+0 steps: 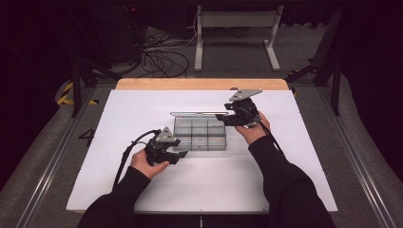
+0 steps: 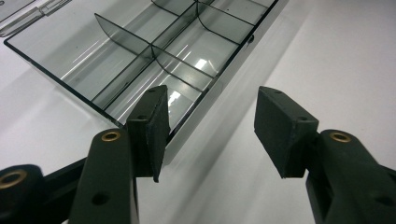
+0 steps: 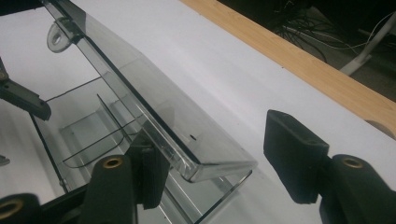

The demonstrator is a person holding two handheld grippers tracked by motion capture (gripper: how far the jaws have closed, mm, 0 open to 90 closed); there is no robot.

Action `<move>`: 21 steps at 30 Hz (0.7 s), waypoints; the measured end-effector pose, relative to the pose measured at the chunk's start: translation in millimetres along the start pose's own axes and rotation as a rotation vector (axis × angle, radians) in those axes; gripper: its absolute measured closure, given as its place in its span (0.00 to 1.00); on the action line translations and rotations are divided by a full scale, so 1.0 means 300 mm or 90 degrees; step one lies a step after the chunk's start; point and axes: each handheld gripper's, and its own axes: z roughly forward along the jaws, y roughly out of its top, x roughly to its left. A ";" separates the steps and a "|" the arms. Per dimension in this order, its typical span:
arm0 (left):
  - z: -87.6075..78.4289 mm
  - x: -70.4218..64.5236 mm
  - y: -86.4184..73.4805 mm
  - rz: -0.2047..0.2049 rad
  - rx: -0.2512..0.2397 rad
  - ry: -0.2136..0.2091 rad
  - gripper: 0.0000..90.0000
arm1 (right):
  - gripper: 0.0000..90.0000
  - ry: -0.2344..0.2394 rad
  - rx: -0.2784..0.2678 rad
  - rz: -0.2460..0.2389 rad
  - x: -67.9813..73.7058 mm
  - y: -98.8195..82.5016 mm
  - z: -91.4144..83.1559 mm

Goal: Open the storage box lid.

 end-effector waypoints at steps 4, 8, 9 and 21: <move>0.000 0.000 0.000 0.001 0.000 0.000 0.51 | 0.53 0.000 -0.007 0.015 -0.013 0.001 0.010; -0.001 0.001 0.000 0.002 0.002 -0.001 0.50 | 0.59 0.001 -0.018 0.035 -0.028 0.004 0.023; 0.000 0.001 0.000 0.002 0.002 -0.001 0.50 | 0.60 0.003 -0.020 0.040 -0.033 0.005 0.027; 0.000 -0.001 -0.002 -0.001 0.000 -0.009 0.48 | 0.68 0.005 -0.039 0.100 -0.079 0.010 0.078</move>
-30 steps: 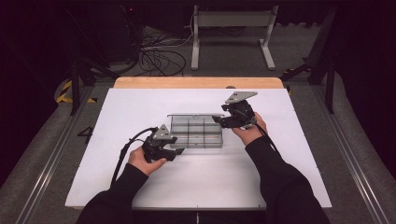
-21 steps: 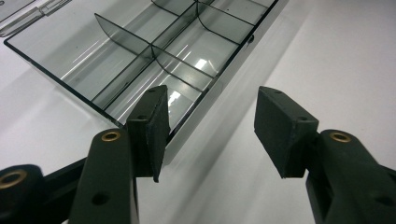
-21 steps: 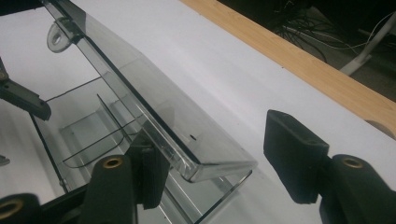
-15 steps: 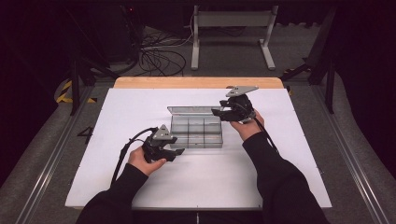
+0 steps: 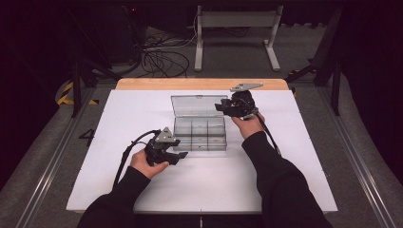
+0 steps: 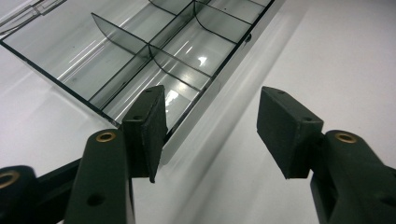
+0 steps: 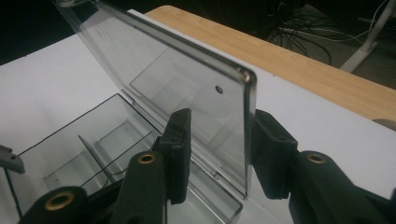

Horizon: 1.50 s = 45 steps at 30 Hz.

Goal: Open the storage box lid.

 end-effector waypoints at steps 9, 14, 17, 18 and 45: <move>-0.002 -0.002 0.000 0.001 0.004 0.000 0.48 | 0.66 -0.010 0.002 0.011 -0.017 0.000 0.025; -0.002 0.000 -0.001 0.003 0.002 -0.001 0.48 | 0.60 -0.013 0.001 0.021 -0.027 -0.001 0.043; -0.002 0.003 -0.003 0.000 0.000 -0.003 0.50 | 0.58 -0.010 0.002 0.028 -0.036 -0.003 0.055; -0.003 0.004 -0.003 0.001 0.001 -0.003 0.50 | 0.56 -0.011 0.003 0.030 -0.040 -0.004 0.060; -0.007 0.003 -0.003 0.008 0.007 -0.005 0.49 | 0.38 -0.019 0.023 0.065 -0.082 -0.038 0.162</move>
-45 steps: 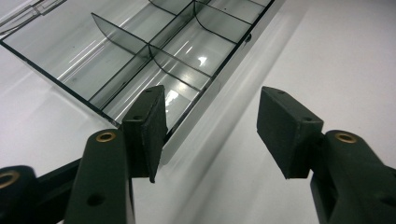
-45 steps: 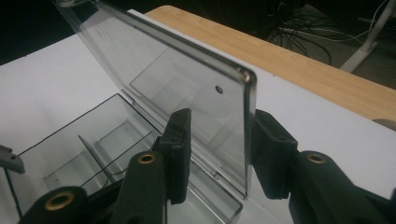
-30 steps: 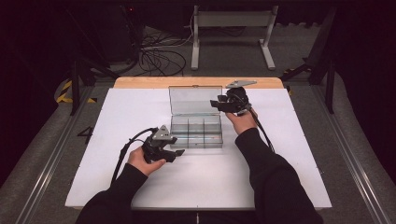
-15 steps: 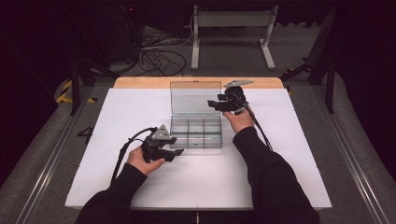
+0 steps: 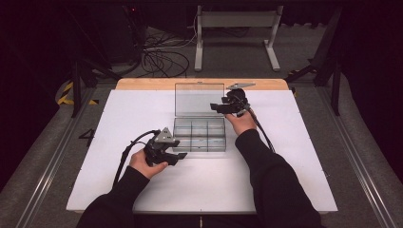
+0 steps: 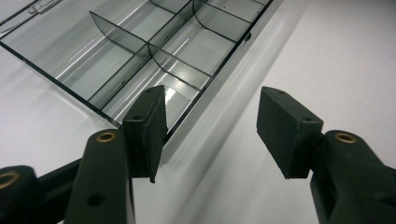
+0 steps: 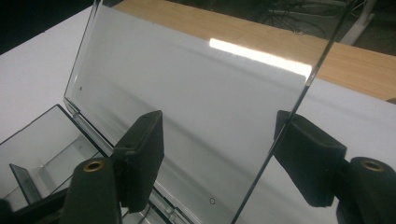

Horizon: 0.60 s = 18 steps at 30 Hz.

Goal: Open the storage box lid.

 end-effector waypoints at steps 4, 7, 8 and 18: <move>0.000 -0.001 0.000 -0.001 0.001 -0.001 0.48 | 0.36 0.001 0.006 0.006 -0.005 -0.007 0.011; 0.000 -0.001 0.000 -0.003 -0.001 -0.003 0.48 | 0.32 0.008 0.013 0.017 -0.009 -0.014 0.020; 0.000 -0.001 0.000 -0.003 -0.001 -0.004 0.48 | 0.32 0.008 0.015 0.019 -0.010 -0.015 0.022; 0.000 -0.001 -0.001 -0.002 -0.001 -0.006 0.47 | 0.25 -0.004 0.039 0.027 -0.023 -0.032 0.042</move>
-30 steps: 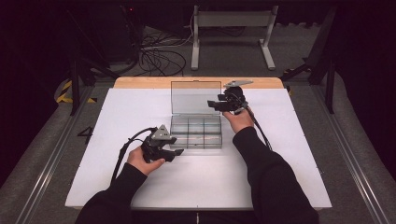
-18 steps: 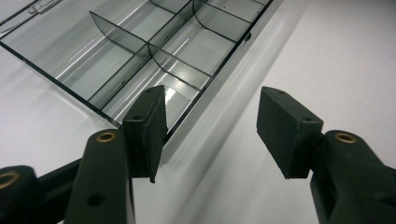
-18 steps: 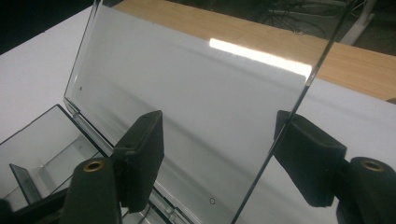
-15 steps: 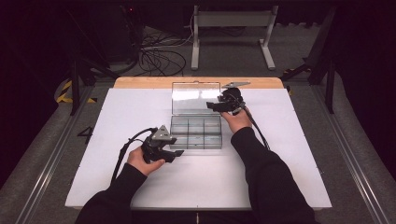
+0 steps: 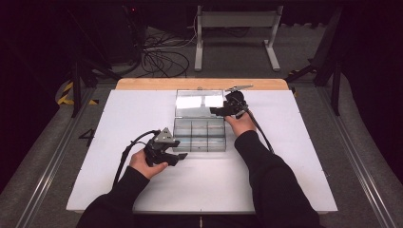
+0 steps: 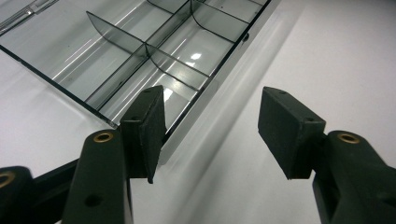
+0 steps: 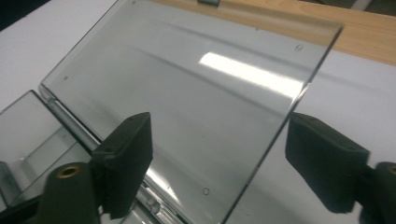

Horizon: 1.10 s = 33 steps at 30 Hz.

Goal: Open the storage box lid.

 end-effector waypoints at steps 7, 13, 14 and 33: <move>-0.006 -0.001 0.001 0.001 -0.003 0.002 0.45 | 0.21 -0.002 -0.022 -0.015 0.020 0.021 -0.046; -0.043 0.000 0.004 -0.002 -0.043 0.022 0.40 | 0.14 0.059 -0.049 -0.023 0.050 0.045 -0.129; -0.051 -0.001 0.004 -0.002 -0.049 0.025 0.40 | 0.13 0.061 -0.054 -0.031 0.059 0.048 -0.145; -0.164 0.002 -0.011 -0.016 -0.098 0.083 0.29 | 0.08 0.056 -0.103 -0.118 0.147 -0.012 -0.353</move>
